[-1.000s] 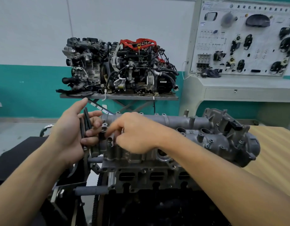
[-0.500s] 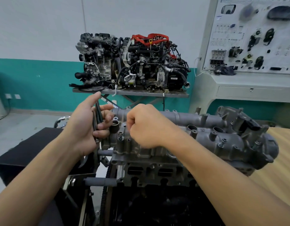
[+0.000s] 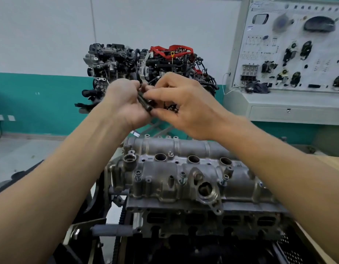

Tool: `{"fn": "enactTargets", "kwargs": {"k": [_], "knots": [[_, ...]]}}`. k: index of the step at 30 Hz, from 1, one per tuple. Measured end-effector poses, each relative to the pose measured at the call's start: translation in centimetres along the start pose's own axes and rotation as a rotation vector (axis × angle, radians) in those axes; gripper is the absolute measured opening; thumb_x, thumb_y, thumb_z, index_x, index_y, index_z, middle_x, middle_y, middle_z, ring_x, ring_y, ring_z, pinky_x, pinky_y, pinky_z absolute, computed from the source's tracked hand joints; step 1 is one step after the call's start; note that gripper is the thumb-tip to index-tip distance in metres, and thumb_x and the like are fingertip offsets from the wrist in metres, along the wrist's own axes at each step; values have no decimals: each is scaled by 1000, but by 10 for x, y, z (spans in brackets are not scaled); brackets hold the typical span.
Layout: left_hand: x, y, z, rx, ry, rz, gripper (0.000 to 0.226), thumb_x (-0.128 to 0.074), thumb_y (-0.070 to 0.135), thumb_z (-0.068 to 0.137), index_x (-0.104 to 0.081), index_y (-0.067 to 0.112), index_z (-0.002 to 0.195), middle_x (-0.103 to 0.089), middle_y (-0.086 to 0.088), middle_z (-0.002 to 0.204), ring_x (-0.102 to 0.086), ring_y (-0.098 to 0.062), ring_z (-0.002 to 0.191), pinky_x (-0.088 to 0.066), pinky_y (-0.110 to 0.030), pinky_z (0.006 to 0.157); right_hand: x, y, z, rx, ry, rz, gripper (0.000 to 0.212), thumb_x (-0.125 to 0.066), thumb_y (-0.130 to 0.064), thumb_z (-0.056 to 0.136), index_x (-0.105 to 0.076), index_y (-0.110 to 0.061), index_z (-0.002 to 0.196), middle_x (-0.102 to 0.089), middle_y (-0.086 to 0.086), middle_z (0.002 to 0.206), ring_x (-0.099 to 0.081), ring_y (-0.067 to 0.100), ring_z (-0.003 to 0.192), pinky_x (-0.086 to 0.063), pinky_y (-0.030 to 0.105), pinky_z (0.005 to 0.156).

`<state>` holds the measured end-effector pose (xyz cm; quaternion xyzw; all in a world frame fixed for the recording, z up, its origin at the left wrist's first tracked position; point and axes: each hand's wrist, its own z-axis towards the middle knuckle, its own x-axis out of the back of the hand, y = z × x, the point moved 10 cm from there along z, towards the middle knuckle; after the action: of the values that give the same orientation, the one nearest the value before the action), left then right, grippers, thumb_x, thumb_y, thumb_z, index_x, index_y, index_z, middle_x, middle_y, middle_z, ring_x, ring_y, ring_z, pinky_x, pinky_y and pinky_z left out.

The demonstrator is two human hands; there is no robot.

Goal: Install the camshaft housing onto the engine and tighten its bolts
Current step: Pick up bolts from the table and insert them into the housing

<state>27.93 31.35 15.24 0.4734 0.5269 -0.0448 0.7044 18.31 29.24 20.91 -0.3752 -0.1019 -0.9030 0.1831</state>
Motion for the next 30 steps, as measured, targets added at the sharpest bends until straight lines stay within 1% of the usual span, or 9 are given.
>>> {"fn": "enactTargets", "kwargs": {"k": [3,7,10,12,14,16,21,25,30], "knots": [[-1,0,20,-7,59,133,40,-24,12,103,-33,18,65,-32,2,57,-31,-11,43,-29,-16,44,-2,8,2,130,19,-117,26,-64,-20,93,-74,-13,117,-65,11,110,-64,31,95,-53,48,73],[12,-7,44,-2,82,237,47,-26,31,107,-40,18,65,-36,4,59,-33,-10,48,-26,-19,46,-16,9,-1,229,37,-119,19,-63,-10,95,-72,-3,110,-70,12,101,-66,29,93,-55,44,75],[48,-3,52,-37,203,416,51,-29,56,103,-42,17,71,-32,5,52,-25,-9,43,-20,-20,40,-2,48,10,-92,256,266,12,-62,-10,96,-70,-1,98,-67,12,82,-60,21,73,-51,31,65],[80,8,52,-88,335,539,52,-31,61,101,-44,15,79,-31,4,56,-23,-9,44,-19,-20,39,-22,79,15,-359,210,451,20,-58,-14,99,-69,1,92,-67,20,78,-57,21,63,-50,30,56],[100,14,52,-87,383,607,53,-31,58,102,-50,12,84,-33,3,59,-24,-8,41,-20,-18,35,-63,89,16,-480,-42,430,25,-56,-16,100,-70,3,92,-70,19,78,-62,22,67,-54,31,58],[107,18,51,-93,378,644,52,-31,49,104,-59,7,90,-37,2,59,-26,-8,38,-21,-16,33,-93,93,11,-505,-156,380,26,-55,-17,101,-71,2,91,-72,16,80,-64,24,68,-55,39,65],[108,32,46,-151,383,819,36,-40,21,101,-67,-2,97,-43,-2,62,-29,-9,41,-20,-17,34,-115,103,5,-515,-118,331,25,-56,-20,100,-71,-5,86,-72,14,80,-67,33,79,-55,50,75],[110,33,47,-129,376,922,25,-46,13,100,-67,0,104,-46,-2,65,-30,-8,44,-22,-17,34,-110,103,5,-517,-55,344,24,-56,-19,98,-71,-9,82,-71,12,75,-66,27,69,-55,49,69],[105,33,49,-211,359,991,15,-49,3,100,-63,3,93,-57,-7,71,-32,-11,49,-24,-18,37,-112,108,5,-535,-69,377,27,-56,-18,99,-72,-8,80,-72,14,76,-68,34,76,-56,49,71]]}}
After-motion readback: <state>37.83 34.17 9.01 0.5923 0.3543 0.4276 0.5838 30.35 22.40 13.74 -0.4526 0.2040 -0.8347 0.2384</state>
